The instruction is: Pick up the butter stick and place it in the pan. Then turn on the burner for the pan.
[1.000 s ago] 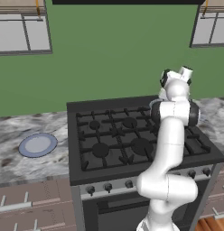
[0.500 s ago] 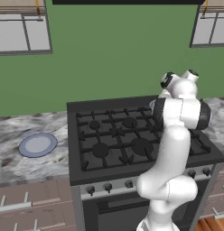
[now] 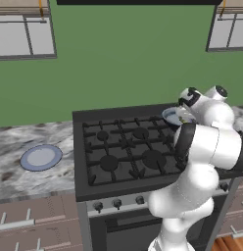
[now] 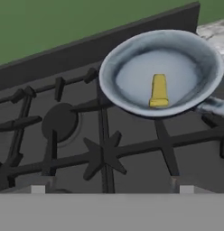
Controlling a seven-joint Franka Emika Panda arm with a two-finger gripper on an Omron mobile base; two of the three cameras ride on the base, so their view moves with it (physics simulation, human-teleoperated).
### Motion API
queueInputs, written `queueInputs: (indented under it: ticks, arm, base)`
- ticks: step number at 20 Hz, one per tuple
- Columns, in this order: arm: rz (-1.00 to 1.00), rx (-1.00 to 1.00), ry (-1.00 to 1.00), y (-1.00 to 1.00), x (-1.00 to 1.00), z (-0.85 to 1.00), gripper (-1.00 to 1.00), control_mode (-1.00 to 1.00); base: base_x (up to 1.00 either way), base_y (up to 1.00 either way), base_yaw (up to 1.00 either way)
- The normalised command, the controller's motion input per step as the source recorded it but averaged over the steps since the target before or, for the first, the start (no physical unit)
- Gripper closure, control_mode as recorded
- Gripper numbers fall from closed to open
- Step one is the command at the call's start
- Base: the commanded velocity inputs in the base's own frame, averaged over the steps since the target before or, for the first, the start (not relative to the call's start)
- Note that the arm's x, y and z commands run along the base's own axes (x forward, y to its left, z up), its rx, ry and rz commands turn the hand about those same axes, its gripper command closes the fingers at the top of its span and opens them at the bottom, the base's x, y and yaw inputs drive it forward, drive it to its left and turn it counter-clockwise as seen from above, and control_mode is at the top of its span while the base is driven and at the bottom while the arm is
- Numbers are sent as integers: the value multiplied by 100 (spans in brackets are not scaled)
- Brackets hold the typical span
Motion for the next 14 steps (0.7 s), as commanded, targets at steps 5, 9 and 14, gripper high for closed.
queueInputs:
  ticks: [5,9,14]
  arm:
    - [0,-2,-15,0,-66,30,-100,-100]
    - [2,-6,-16,0,-83,10,-100,-100]
    - [5,-7,-16,0,-96,0,-100,-100]
  base:
    - [0,0,0]
    - [0,0,0]
    - [0,0,0]
